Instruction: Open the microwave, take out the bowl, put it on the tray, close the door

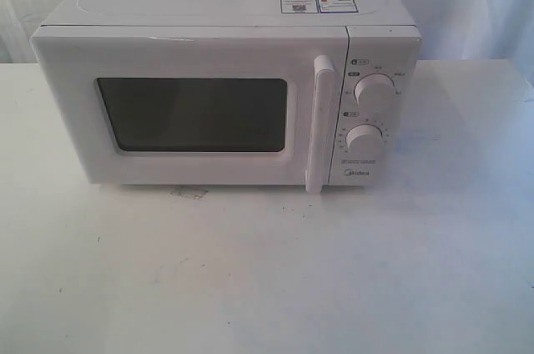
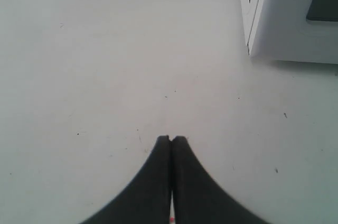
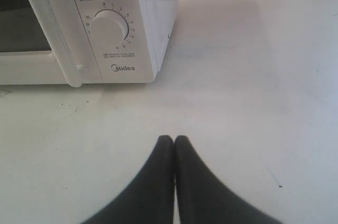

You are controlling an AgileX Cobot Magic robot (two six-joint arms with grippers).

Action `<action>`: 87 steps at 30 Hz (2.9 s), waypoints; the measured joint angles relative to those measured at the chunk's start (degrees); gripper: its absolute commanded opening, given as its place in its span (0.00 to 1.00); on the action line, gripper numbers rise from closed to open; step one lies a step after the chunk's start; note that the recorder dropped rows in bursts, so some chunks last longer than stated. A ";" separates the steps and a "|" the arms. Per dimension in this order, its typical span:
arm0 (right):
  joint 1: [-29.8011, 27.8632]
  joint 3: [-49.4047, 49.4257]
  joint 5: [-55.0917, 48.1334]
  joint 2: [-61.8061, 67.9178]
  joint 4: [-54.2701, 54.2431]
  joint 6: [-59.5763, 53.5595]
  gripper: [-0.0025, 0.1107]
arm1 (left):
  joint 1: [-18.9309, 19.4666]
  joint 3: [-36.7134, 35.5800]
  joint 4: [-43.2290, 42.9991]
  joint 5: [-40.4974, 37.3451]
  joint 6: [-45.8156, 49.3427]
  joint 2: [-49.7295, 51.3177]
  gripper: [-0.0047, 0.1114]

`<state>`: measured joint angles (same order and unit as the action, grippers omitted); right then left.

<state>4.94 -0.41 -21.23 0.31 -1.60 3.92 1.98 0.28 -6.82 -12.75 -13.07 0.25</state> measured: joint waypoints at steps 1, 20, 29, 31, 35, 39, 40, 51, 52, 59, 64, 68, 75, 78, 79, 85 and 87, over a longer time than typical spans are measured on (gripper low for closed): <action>0.00 0.00 0.00 0.00 0.00 0.00 0.02 | 0.00 0.00 0.00 0.00 0.00 0.00 0.04; 0.00 0.00 0.00 0.00 0.00 0.00 0.02 | 0.00 0.00 0.00 0.00 0.00 0.00 0.04; 0.00 0.00 0.00 0.00 0.00 0.00 0.02 | 0.00 0.00 0.00 0.00 0.00 0.00 0.04; 0.00 0.00 0.00 0.00 0.00 0.00 0.02 | 0.00 0.00 0.00 0.00 0.00 0.00 0.04; 0.00 0.00 0.00 0.00 0.00 -0.15 0.02 | 0.00 0.00 0.00 0.00 0.00 0.00 0.04; 0.00 0.00 3.50 0.00 0.56 -2.44 0.02 | 0.00 0.00 0.00 0.00 0.00 0.00 0.04; 0.00 0.00 5.50 0.00 0.54 -2.73 0.02 | 0.00 0.00 0.00 0.00 0.00 0.00 0.04; 0.00 0.09 38.46 0.00 0.59 -3.23 0.02 | 0.00 0.00 0.00 0.00 0.00 0.00 0.04; 0.00 0.19 43.08 0.00 0.59 -1.86 0.02 | 0.00 0.00 0.00 0.00 0.00 0.00 0.04; 0.00 -10.20 47.22 0.78 4.17 11.17 0.02 | 0.00 0.00 0.00 0.00 0.00 0.00 0.04; 0.00 -25.16 26.12 10.32 6.85 15.49 0.02 | 0.00 0.00 0.00 0.00 0.00 0.00 0.04; 0.00 -31.46 11.43 19.22 6.97 15.32 0.02 | 0.00 0.00 0.00 0.00 0.00 0.00 0.04; 0.00 -31.91 -0.43 30.72 -0.36 11.12 0.02 | 0.00 0.00 0.00 0.00 0.00 0.00 0.04; 0.00 -31.91 -3.42 34.13 -11.52 -0.51 0.02 | 0.00 0.00 0.00 0.00 0.00 0.00 0.04; 0.00 -31.91 -4.56 35.33 -17.46 -7.32 0.02 | 0.00 0.00 0.00 0.00 0.00 0.00 0.04; 0.58 -33.10 -18.19 43.54 -57.32 -54.90 0.02 | 0.00 0.00 0.00 0.00 0.00 0.00 0.04; 0.75 -33.55 -20.75 47.21 -64.31 -65.11 0.02 | 0.00 0.00 0.00 0.00 0.00 0.00 0.04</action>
<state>5.69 -33.96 -41.98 47.53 -65.91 -61.20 1.98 0.28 -6.82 -12.75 -13.07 0.25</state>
